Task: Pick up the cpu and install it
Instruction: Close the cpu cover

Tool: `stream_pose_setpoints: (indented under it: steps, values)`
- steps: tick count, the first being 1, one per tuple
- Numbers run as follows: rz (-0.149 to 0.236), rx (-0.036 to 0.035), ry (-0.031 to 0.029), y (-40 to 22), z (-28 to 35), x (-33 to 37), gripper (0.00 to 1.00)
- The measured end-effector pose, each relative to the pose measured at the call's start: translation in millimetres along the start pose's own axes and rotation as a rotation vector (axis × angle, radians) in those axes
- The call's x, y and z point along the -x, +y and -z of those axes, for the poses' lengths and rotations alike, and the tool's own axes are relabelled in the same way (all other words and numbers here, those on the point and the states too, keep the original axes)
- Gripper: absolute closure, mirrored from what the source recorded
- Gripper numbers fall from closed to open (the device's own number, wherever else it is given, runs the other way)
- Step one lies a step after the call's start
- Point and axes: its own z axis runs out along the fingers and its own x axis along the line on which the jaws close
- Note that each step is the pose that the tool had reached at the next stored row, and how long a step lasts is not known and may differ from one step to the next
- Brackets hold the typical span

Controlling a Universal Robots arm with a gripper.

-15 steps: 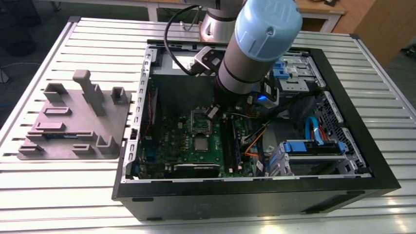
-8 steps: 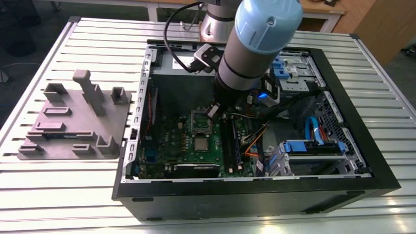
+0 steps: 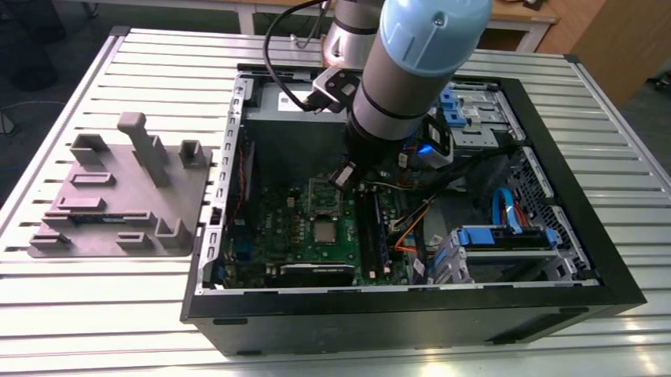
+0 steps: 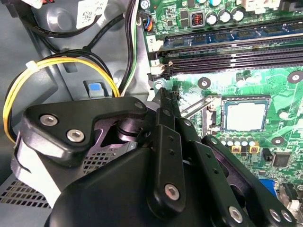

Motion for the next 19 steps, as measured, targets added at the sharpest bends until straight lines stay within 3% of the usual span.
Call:
stream_pose_setpoints:
  steps: [14,16,19]
  values:
    - [0.0,-0.0011,0.0011,0.0,0.0,0.1,0.9]
    - [-0.001,-0.004,0.0047,0.3,0.3,-0.2,0.9]
    - [-0.001,-0.017,0.0203,0.7,1.5,-0.1,0.9]
